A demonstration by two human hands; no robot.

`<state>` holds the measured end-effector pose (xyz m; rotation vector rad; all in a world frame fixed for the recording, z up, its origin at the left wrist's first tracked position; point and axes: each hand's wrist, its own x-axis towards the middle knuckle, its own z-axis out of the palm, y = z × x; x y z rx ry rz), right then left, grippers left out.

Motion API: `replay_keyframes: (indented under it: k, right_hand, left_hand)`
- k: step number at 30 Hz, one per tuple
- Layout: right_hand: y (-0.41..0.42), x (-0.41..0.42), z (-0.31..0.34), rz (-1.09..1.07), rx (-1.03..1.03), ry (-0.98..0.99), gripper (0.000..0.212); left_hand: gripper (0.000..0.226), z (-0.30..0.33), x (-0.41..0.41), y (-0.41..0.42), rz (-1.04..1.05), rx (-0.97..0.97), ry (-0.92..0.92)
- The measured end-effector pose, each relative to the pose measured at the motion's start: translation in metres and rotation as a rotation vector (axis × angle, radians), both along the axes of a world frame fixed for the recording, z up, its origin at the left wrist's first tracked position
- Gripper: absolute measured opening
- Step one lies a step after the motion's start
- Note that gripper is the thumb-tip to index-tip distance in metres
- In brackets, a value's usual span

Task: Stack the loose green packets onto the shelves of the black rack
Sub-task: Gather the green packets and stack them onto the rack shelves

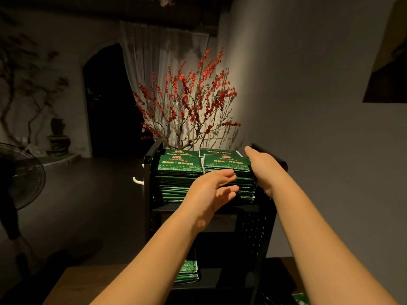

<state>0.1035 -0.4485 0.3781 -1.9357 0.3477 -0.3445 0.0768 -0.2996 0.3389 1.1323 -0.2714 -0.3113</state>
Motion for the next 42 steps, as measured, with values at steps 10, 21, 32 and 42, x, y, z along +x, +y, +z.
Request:
replay_keyframes:
  k: [10,21,32,42]
  right_hand:
    - [0.005,-0.030,-0.008,-0.086,-0.157,-0.234,0.051]
    - [0.079,-0.069,-0.098,0.153,-0.169,-0.647,0.023]
    - [0.183,-0.063,-0.226,0.446,-0.080,-0.268,0.023]
    - [0.242,-0.041,-0.337,0.813,-0.381,0.165,0.058]
  left_hand:
    - [0.026,-0.005,0.001,-0.007,0.028,0.041,-0.049]
    - [0.021,-0.053,-0.024,0.031,0.193,0.073,-0.225]
    - [0.014,-0.198,-0.032,0.136,0.648,0.596,-0.253]
    - [0.042,-0.329,-0.040,0.226,0.523,1.032,-0.193]
